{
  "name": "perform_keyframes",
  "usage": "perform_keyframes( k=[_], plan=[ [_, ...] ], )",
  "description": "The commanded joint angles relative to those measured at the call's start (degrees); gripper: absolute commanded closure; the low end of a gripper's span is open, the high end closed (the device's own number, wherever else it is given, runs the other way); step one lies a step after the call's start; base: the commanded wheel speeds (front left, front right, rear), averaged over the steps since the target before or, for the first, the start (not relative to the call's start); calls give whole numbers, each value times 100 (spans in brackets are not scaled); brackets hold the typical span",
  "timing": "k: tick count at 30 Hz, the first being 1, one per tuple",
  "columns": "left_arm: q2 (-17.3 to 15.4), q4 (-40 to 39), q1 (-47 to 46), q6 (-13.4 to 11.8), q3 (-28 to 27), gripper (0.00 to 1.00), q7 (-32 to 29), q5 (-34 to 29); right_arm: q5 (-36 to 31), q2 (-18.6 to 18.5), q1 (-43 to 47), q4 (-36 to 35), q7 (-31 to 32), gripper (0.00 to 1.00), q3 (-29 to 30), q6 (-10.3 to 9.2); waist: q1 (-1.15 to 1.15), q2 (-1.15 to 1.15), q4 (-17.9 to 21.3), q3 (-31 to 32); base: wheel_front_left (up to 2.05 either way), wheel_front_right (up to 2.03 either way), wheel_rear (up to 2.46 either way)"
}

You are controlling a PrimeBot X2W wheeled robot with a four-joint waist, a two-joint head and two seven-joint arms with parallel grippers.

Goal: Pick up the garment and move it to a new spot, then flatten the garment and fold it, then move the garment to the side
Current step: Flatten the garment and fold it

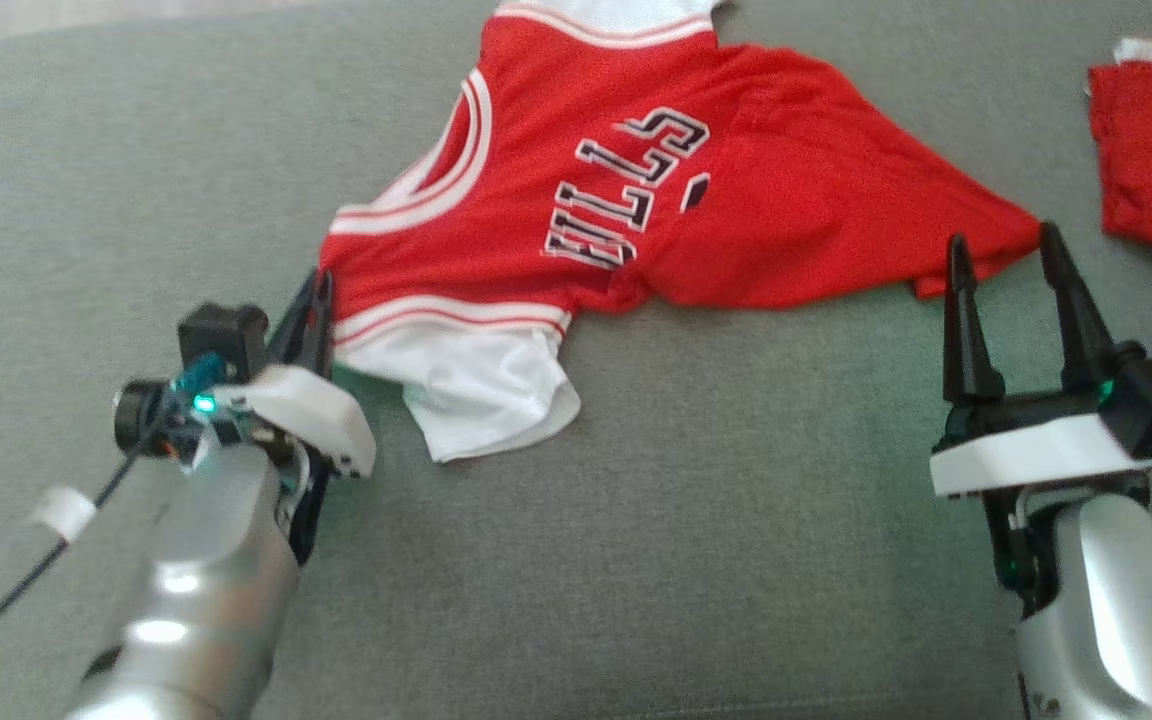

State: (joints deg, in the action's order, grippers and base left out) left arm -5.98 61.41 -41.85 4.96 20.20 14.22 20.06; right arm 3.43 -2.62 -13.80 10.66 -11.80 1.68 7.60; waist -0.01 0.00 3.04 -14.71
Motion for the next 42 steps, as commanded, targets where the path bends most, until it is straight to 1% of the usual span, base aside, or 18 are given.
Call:
perform_keyframes(
  k=[1, 6, 7, 8, 9, 11, 15, 19, 20, 21, 24, 25, 30, 33, 38, 42],
  plan=[
    [-156, -271, 92, -58, -195, 100, 66, 43, -43, -26, 92, -202, 30, 0, -148, -11, 1, 0, -248, 256, 0, 0, 0],
    [-115, -690, 618, -134, -168, 100, 72, 72, -40, -26, 210, -206, 128, 0, -187, -11, 1, 0, -410, 486, 0, 0, 0],
    [-82, -785, 703, -75, -133, 67, 70, 101, -37, -26, 225, -206, 143, 0, -196, -11, 1, 0, -429, 518, 0, 0, 0],
    [-41, -912, 777, 6, -99, 3, 70, 157, -35, -26, 236, -208, 156, 0, -209, -11, 1, 0, -444, 545, 0, 0, 0],
    [-23, -1053, 830, 41, -93, 0, 70, 203, -30, -26, 243, -212, 167, 0, -223, -11, 1, 0, -454, 567, 0, 0, 0],
    [-68, -1426, 889, -37, -116, 0, 73, 170, -19, -26, 257, -219, 180, 0, -229, -11, 1, 0, -476, 619, 0, 0, 0],
    [-188, -2642, 1115, -374, -295, 0, 75, -49, 6, -26, 274, -234, 181, 0, -228, -11, 1, 0, -505, 683, 0, 0, 0],
    [-387, -3805, 1544, -638, -250, 0, 76, -574, 30, -26, 281, -255, 161, 0, -237, -11, 1, 0, -520, 710, 0, 0, 0],
    [-387, -3805, 1544, -638, -250, 0, 76, -574, 30, -26, 281, -255, 161, 0, -237, -11, 1, 0, -520, 710, 0, 0, 0],
    [-443, -3990, 1673, -691, -188, 0, 76, -718, 37, -26, 285, -259, 156, 0, -232, -11, 1, 0, -527, 711, 0, 0, 0],
    [-423, -4408, 2030, -915, -218, 0, 77, -828, 58, -26, 300, -262, 135, 0, -184, -11, 1, 0, -582, 669, 0, 0, 0],
    [-410, -4521, 2130, -954, -199, 0, 77, -864, 60, -26, 299, -259, 128, 0, -161, -11, 1, 0, -610, 644, 0, 0, 0],
    [-315, -4764, 2473, -990, -106, 0, 77, -870, 107, -26, 131, -137, 138, 0, -64, -11, 1, 0, -773, 519, 0, 0, 0],
    [-253, -4810, 2471, -979, -57, 0, 77, -864, -51, -26, -163, -18, 283, 0, -18, -11, 1, 0, -904, 392, 0, 0, 0],
    [-143, -4818, 2377, -914, 18, 0, 77, -808, -532, -26, -898, 431, 929, 0, 26, -11, 1, 0, -1151, 101, 0, 0, 0],
    [-53, -4774, 2276, -866, 77, 0, 77, -781, -965, -115, -1565, 1061, 1487, 0, -31, -11, 1, 0, -1372, -136, 0, 0, 0]
  ],
)
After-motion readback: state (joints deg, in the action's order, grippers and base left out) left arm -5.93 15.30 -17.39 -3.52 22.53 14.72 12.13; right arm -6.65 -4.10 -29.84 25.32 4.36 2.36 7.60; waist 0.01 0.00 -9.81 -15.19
